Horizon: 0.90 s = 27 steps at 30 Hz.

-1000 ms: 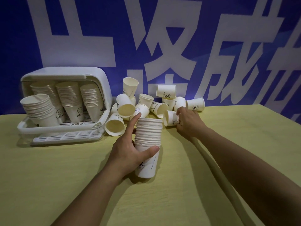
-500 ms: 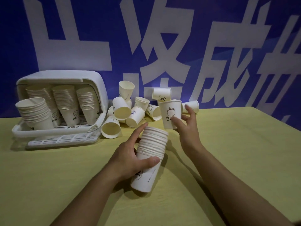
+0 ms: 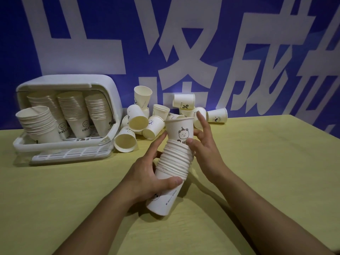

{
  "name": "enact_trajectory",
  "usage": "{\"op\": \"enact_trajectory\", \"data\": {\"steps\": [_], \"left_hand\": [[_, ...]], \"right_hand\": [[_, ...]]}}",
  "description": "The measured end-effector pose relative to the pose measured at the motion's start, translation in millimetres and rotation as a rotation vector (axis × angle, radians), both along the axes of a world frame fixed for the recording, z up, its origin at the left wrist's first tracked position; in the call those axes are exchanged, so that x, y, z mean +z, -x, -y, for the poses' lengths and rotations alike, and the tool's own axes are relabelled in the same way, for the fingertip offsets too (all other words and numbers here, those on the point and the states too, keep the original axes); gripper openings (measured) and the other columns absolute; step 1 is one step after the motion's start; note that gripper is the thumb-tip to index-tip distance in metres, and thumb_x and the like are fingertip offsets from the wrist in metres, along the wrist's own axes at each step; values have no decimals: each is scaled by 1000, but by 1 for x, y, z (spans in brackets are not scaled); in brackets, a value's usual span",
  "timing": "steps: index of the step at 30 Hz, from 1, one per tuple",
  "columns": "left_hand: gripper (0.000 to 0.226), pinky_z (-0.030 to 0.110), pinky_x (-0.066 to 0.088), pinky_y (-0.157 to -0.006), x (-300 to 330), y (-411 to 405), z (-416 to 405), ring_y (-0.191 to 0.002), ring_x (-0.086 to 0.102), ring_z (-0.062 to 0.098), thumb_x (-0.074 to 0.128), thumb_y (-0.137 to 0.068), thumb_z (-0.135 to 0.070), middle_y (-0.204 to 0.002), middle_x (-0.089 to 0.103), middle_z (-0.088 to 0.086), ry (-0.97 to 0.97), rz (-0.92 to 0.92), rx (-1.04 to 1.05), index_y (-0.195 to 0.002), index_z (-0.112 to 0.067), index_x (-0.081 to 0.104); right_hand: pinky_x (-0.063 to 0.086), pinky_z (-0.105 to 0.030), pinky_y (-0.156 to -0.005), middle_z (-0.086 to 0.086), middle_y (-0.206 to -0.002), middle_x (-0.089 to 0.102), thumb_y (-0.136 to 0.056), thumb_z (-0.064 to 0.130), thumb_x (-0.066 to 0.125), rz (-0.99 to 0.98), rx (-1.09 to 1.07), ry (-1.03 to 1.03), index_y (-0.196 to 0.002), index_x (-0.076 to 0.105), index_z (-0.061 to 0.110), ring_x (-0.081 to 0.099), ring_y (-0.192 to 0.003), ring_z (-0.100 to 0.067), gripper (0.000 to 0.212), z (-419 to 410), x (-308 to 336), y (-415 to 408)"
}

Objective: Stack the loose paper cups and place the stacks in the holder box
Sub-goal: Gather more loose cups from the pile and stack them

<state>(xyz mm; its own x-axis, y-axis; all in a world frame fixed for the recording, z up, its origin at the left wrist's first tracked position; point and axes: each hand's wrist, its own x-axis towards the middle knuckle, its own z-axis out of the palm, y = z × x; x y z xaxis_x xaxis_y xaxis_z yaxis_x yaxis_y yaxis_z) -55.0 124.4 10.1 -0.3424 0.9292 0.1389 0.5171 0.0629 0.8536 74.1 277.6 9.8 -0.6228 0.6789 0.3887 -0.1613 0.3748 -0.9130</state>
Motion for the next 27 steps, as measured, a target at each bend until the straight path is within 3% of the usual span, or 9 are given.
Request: {"op": "enact_trajectory", "data": {"steps": [2, 5, 9, 12, 15, 21, 27], "left_hand": [[119, 47, 57, -95, 0, 0, 0, -107, 66, 8, 82, -47, -67, -128, 57, -20, -4, 1, -7, -140, -78, 8], [118, 41, 55, -97, -1, 0, -1, -107, 61, -4, 79, -49, -68, -126, 56, -25, -63, -10, 60, -142, -75, 7], [121, 32, 48, -91, -2, 3, -1, -106, 48, -17, 76, -50, -71, -130, 48, -27, -128, -28, 151, -144, -73, 0], [117, 29, 49, -87, -3, 4, -1, -105, 54, -11, 76, -49, -69, -128, 52, -22, -124, -27, 168, -141, -75, 4], [114, 34, 54, -88, -4, 6, -1, -103, 58, -5, 78, -48, -69, -130, 54, -14, -130, -19, 181, -141, -71, 12], [108, 46, 58, -90, -6, 11, -2, -106, 63, 9, 81, -46, -64, -133, 56, -5, -125, 33, 190, -136, -67, 21], [104, 43, 61, -86, -9, 15, -3, -101, 69, 14, 84, -47, -60, -124, 61, -9, -121, 82, 191, -134, -67, 28]], "right_hand": [[54, -29, -86, 12, -127, 52, -83, 46, 56, 38, 19, -11, -140, 31, 61, 61, -99, 8, 64, -2, 1, -1], [56, -31, -84, -1, -119, 61, -81, 54, 56, -6, 14, -15, -132, 54, 43, 64, -103, -13, 52, -3, -4, -3], [57, -31, -88, 8, -120, 65, -84, 55, 58, 17, 6, -53, -124, 64, 45, 63, -107, -15, 41, 0, -9, -3], [57, -42, -92, 15, -114, 66, -87, 45, 73, 31, 33, -47, -126, 63, 40, 65, -104, -19, 41, 2, -10, -1], [57, -47, -90, 15, -112, 67, -84, 40, 70, 21, 32, -32, -127, 63, 33, 66, -102, -20, 44, 5, -10, 0], [58, -44, -90, 19, -116, 68, -80, 44, 71, 52, 4, -55, -118, 66, 38, 66, -104, -11, 39, 5, -8, 0], [59, -35, -85, 22, -110, 69, -81, 46, 69, 50, 6, -51, -120, 65, 37, 66, -101, -11, 40, 3, -13, 3]]}}
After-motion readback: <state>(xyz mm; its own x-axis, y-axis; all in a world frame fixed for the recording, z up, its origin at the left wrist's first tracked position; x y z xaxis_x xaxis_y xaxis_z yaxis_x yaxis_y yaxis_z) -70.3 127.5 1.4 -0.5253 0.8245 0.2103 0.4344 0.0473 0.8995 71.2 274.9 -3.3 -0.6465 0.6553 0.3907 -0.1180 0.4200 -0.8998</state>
